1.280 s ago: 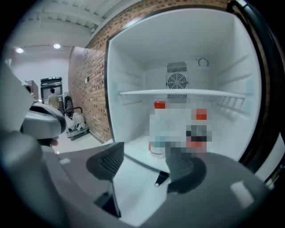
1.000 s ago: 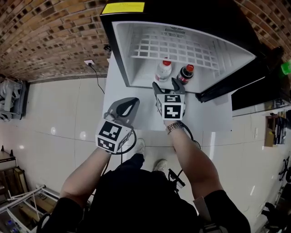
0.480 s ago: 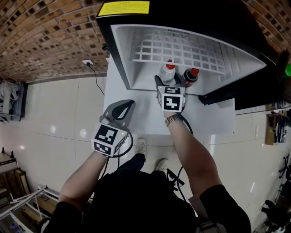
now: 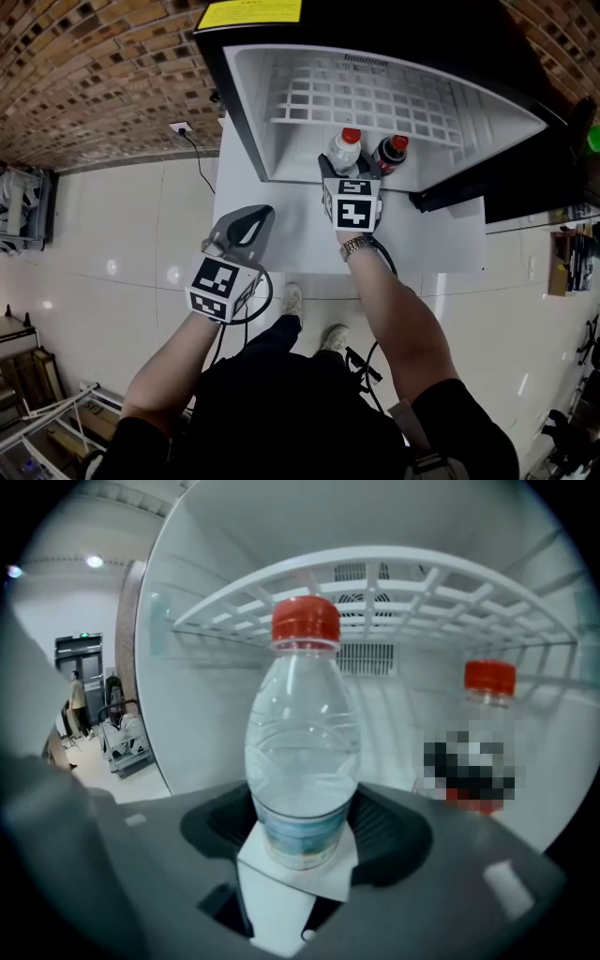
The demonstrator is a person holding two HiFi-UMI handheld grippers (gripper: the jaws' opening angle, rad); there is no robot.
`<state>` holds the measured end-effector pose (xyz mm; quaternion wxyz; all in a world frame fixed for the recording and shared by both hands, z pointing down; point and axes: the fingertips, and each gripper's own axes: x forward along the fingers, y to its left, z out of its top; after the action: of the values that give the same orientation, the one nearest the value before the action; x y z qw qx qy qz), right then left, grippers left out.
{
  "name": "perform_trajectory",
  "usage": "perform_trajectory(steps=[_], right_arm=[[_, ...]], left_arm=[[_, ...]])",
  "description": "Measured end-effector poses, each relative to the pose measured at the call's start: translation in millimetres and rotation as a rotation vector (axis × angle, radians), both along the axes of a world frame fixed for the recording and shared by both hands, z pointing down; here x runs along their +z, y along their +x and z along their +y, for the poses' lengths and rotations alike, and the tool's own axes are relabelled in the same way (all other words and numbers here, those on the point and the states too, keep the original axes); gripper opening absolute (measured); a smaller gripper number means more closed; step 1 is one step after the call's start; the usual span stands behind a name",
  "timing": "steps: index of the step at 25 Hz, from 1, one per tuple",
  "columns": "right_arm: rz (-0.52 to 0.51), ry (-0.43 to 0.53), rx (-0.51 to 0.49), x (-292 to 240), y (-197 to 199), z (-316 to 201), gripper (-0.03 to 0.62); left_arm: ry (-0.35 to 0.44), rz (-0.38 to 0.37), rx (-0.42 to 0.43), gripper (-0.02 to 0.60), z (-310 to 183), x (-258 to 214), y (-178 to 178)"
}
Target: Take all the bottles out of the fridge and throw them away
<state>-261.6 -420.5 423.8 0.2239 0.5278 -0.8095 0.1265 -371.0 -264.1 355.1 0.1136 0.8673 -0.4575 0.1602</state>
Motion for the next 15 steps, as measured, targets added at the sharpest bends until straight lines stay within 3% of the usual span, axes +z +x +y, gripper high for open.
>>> perform_trajectory(steps=[8,15], right_arm=[[-0.023,0.007,-0.031,-11,12,45,0.296],[-0.044,0.032,-0.043,-33,47,107,0.296]], left_arm=[[0.017,0.005,0.02,0.003,13,-9,24],[0.026,0.002,0.076,0.005,43,-13,73]])
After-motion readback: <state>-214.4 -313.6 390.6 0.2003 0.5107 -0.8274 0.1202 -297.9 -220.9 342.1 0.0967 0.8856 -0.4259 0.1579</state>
